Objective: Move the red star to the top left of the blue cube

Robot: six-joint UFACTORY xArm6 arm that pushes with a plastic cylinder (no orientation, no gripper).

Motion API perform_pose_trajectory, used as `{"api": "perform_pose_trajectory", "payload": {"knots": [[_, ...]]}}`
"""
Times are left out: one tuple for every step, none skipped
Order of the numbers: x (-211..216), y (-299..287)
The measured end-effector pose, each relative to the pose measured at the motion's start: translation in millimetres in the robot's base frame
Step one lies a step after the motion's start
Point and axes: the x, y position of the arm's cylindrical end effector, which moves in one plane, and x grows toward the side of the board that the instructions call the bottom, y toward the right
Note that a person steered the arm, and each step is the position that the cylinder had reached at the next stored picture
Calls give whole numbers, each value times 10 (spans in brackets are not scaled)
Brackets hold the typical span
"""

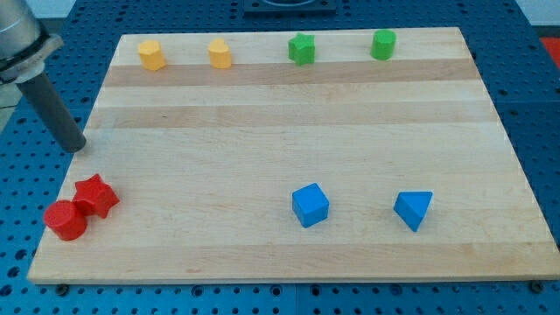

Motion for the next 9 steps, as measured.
{"api": "perform_pose_trajectory", "payload": {"knots": [[408,-12],[835,-11],[987,380],[903,600],[855,600],[835,1159],[693,1523],[245,1411],[294,1597]]}}
